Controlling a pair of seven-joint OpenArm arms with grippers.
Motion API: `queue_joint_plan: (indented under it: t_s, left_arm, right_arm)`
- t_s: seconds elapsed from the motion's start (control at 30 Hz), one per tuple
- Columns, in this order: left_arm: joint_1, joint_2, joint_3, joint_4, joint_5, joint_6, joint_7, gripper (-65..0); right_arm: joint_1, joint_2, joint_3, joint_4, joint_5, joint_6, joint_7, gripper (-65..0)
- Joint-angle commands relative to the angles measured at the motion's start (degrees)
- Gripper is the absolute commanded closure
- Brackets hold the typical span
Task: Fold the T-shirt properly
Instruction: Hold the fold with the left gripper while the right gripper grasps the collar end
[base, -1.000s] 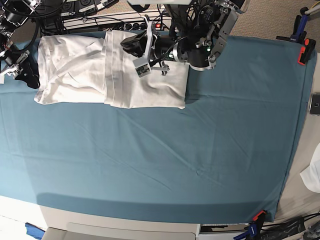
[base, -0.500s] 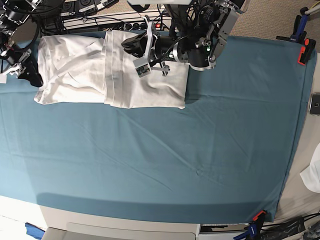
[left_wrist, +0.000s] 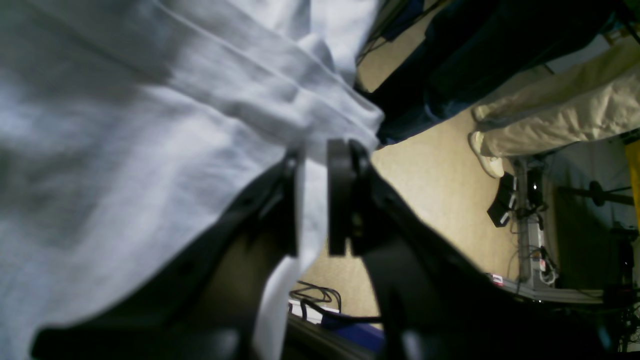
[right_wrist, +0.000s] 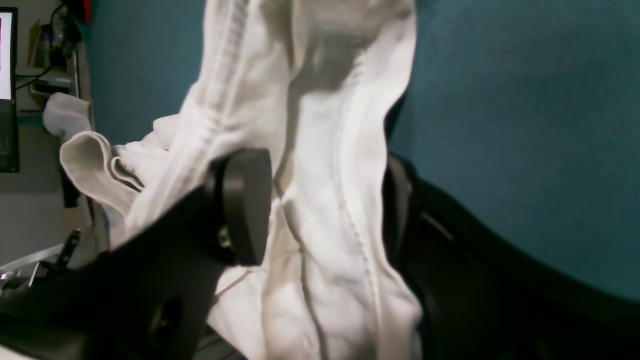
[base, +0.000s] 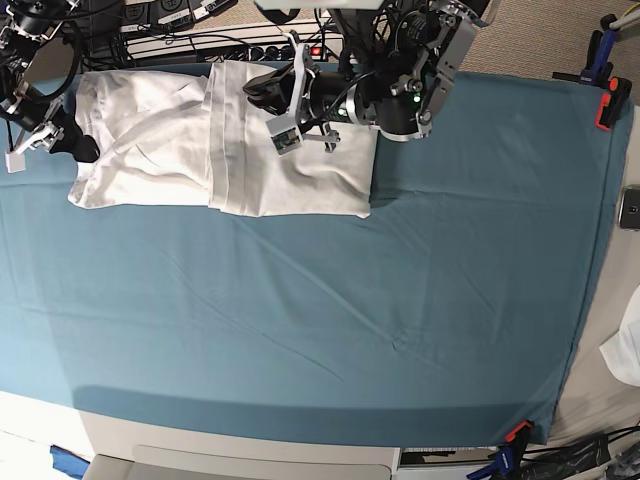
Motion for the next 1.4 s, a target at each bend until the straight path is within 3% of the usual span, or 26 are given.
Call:
queue_joint_plan:
  t_s: [0.0,0.43,0.67,0.97,1.37]
  left_arm:
    - [-0.44,0.63,0.11,0.96,-1.18,-0.22,-1.31,-9.5]
    - [-0.46,0.61,0.11,0.96,-1.18,-0.22,-1.33,-9.5]
    - [-0.48,0.61,0.11,0.96,-1.2,-0.22,-1.46,-9.5]
    - [-0.94,0.61,0.17,0.96,-1.18,-0.22,-1.46,-9.5]
    - [-1.25,0.61,0.17,0.96,-1.18,-0.22,-1.49,-9.5]
  right_arm:
    - [-0.24,1.62,0.42,1.84,1.6,0.08,0.53,-33.0]
    - [-2.4,1.57,0.39,6.93,3.13,0.08,0.53,-33.0]
    - [-2.36,0.39,0.35,6.86,-3.02,0.08,0.53,-33.0]
    - [-2.38,-2.95,0.35,6.86,0.68,0.08,0.53,-33.0]
    - [-2.38,-2.99,-2.49,6.86,4.98,0.08,0.53,-33.0]
